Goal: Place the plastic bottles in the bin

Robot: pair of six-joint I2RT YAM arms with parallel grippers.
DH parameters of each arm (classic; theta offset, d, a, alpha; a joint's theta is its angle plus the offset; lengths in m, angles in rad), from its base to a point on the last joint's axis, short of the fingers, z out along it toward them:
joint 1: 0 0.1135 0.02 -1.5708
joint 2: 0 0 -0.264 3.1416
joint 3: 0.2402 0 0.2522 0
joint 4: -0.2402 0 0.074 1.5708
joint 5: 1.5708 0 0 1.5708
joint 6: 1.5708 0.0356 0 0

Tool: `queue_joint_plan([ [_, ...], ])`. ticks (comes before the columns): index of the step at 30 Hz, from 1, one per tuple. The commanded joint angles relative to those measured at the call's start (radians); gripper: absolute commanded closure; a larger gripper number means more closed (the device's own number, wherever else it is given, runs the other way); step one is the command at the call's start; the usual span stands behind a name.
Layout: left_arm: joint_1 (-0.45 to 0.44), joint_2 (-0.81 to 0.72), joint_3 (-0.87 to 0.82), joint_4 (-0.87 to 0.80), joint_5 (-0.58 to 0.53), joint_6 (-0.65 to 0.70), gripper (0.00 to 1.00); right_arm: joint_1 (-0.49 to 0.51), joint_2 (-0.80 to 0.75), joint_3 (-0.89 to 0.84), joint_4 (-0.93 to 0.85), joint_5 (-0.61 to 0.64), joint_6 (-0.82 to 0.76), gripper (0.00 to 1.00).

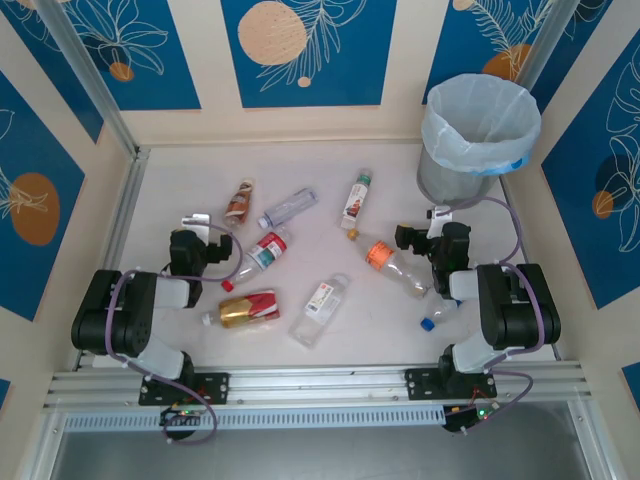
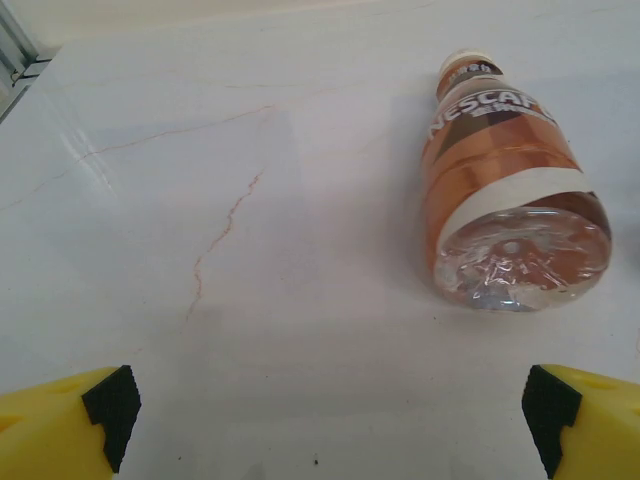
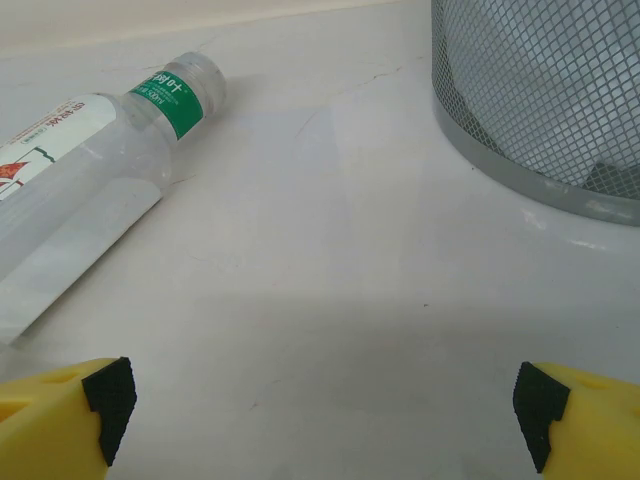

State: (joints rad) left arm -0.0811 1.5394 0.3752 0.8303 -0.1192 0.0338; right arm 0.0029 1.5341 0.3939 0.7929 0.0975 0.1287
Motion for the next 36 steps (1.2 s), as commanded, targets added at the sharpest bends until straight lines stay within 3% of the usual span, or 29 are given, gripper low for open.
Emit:
queue_joint_plan([
  [1,0.000,-0.002,0.019,0.016,0.023,0.009,0.01,-0.001,-0.009,0.022,0.017,0.001,-0.024,0.01],
  [28,0.001,-0.005,0.015,0.023,0.025,0.009,0.01,-0.001,-0.014,0.013,0.031,0.000,-0.026,0.01],
  [36,-0.001,-0.107,0.130,-0.266,0.028,0.017,0.01,0.002,-0.165,0.029,-0.116,-0.027,-0.040,0.01],
])
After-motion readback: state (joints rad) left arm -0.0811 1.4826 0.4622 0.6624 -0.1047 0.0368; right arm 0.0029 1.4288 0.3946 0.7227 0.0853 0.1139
